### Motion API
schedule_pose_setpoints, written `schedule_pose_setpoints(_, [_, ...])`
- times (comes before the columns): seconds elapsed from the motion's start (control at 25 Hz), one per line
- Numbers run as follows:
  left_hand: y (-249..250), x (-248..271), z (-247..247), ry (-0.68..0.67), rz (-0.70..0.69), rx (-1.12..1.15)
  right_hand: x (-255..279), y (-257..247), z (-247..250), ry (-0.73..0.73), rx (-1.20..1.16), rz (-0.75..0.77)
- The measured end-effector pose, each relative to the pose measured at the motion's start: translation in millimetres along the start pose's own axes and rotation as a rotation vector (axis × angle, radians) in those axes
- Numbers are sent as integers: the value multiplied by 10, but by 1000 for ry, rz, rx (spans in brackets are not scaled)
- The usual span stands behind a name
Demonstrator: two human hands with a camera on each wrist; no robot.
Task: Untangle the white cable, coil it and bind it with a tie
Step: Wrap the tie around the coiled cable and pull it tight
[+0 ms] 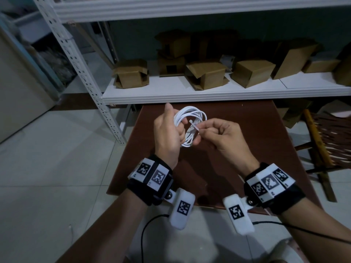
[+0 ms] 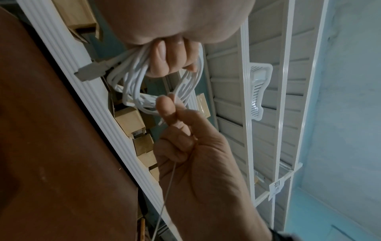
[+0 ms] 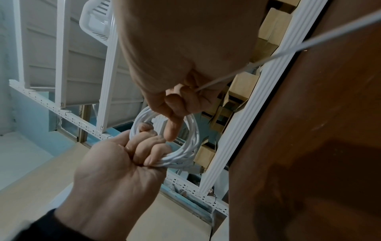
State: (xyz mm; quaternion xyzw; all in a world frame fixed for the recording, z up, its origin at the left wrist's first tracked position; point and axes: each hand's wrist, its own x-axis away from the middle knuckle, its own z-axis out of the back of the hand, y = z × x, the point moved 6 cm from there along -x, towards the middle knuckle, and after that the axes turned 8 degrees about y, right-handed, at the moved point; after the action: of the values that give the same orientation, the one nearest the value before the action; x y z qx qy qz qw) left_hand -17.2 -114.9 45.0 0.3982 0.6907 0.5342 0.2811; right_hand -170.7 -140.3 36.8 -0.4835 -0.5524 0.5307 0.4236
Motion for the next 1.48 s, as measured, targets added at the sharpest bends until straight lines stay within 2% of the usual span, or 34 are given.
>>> schedule_pose_setpoints(0.12, [87,66,-57,2,-119,-85,15,-10,-51,-21,-22,17])
schedule_pose_setpoints(0.28, [101,98,-89,-28,-205,-172,25,-96,-46,-15,-141,90])
schedule_pose_setpoints(0.48, [8,41,-99,-56,-183,-171,-14,-137,-30,-48,-145,140])
schedule_pose_setpoints(0.8, [85,142,-217,-247,-356,-154,54,-177,-58,-54,-190,133])
schedule_pose_setpoints(1.04, [-24,32,-171,-204,-278,-245,-9,-111,-48,-78,-241,191])
schedule_pose_setpoints(1.24, [-68,28,-188,-278,-172,-161,-26,-94,-45,-58,-268,189])
schedule_pose_setpoints(1.48, [29,75,-190,-250,-211,-218,48,-185,-95,-66,-350,149])
